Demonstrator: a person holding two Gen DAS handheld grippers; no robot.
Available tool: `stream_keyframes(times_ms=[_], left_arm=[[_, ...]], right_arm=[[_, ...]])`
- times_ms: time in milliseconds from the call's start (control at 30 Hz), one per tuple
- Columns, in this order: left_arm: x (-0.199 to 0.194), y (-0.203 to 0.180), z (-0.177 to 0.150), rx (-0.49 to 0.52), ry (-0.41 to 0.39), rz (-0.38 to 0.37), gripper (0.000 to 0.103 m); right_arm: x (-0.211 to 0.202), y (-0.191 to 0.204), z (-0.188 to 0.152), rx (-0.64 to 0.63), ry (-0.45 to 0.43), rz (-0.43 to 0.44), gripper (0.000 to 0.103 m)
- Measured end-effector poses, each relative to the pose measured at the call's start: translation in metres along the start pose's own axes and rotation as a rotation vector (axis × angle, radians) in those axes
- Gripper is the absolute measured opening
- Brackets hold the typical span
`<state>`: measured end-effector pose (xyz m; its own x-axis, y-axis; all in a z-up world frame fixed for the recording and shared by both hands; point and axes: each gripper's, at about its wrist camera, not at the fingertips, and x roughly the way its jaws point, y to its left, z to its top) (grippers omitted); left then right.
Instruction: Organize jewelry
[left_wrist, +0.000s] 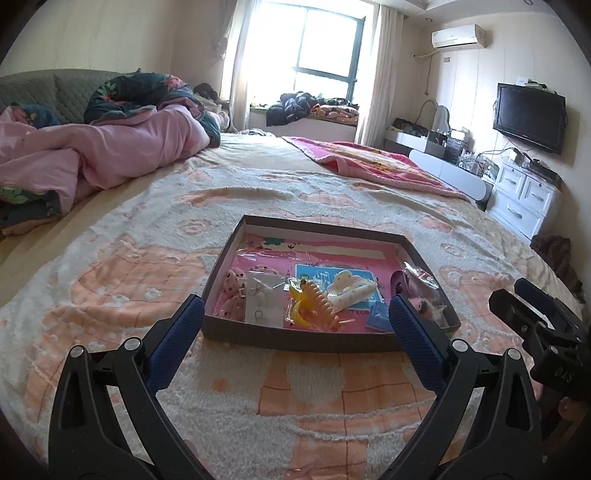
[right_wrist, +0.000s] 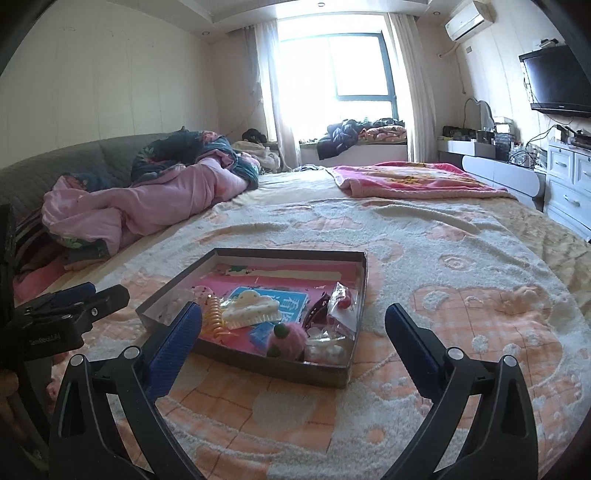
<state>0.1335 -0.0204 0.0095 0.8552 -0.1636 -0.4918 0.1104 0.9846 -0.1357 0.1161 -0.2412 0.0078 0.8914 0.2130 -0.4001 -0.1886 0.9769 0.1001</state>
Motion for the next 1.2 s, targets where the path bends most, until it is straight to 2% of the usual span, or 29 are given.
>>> stream_keyframes(times_ms=[433, 667, 867, 1200], left_arm=[[-0.028, 0.004, -0.014, 0.003, -0.045, 0.021, 0.092], [-0.043, 0.006, -0.024, -0.001, -0.079, 0.040, 0.092], [-0.051, 0.000, -0.038, 0.031, -0.095, 0.047, 0.092], [-0.048, -0.012, -0.051, 0.087, -0.135, 0.064, 0.092]], right_arm=[[-0.026, 0.002, -0.019, -0.031, -0.044, -0.030, 0.096], [-0.047, 0.006, -0.032, -0.054, -0.127, -0.074, 0.096], [-0.063, 0.006, -0.039, -0.058, -0.190, -0.099, 0.096], [-0.073, 0.002, -0.047, -0.029, -0.217, -0.108, 0.097]])
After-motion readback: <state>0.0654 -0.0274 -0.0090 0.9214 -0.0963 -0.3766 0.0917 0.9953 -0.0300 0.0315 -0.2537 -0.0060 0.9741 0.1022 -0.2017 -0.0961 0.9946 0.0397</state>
